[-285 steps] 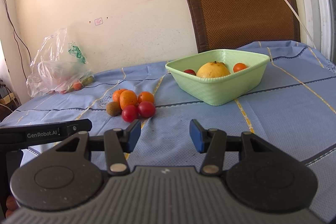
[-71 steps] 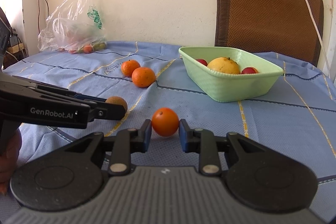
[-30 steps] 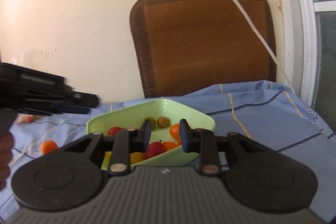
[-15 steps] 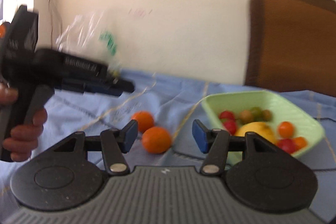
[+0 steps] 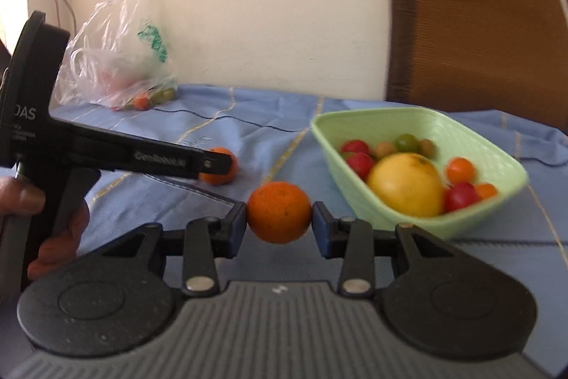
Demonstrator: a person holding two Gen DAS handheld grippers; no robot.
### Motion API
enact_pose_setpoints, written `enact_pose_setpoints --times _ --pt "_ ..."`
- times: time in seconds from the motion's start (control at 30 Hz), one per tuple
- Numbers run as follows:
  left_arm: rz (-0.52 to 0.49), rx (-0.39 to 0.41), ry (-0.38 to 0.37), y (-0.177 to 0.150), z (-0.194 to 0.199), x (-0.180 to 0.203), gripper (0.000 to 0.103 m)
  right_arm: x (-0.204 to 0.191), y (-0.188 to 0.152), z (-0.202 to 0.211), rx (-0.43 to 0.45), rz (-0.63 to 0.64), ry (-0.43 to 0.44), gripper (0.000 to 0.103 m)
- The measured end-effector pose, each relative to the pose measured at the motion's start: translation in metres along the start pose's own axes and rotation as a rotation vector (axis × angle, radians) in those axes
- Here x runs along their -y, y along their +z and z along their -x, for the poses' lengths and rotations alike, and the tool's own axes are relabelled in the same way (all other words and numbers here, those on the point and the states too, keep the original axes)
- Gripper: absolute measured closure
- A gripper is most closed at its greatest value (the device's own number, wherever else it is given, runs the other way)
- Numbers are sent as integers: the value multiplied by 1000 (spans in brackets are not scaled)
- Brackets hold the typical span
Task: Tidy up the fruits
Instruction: 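Grasp a tangerine with the right gripper while the left grasps another tangerine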
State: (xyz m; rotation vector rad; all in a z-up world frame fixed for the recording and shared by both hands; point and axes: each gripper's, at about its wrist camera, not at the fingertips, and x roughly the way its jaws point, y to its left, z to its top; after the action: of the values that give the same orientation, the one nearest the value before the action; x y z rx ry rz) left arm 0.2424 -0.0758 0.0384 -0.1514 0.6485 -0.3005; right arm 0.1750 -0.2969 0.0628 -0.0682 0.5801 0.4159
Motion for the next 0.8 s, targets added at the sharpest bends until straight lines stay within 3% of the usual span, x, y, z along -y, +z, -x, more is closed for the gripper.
enact_pose_setpoints --times 0.13,0.33,0.5,0.8 --pt "-35 26 -64 -12 31 23 66 9 -17 26 22 -34 -46 61" --pt "-107 -7 -160 -50 59 68 68 8 -38 53 31 -53 -75 60" --pt "-200 22 -113 -69 68 89 70 3 -49 51 -6 -12 -95 60" --pt "-158 -16 -86 -73 59 83 55 0 -56 53 -1 15 -111 58"
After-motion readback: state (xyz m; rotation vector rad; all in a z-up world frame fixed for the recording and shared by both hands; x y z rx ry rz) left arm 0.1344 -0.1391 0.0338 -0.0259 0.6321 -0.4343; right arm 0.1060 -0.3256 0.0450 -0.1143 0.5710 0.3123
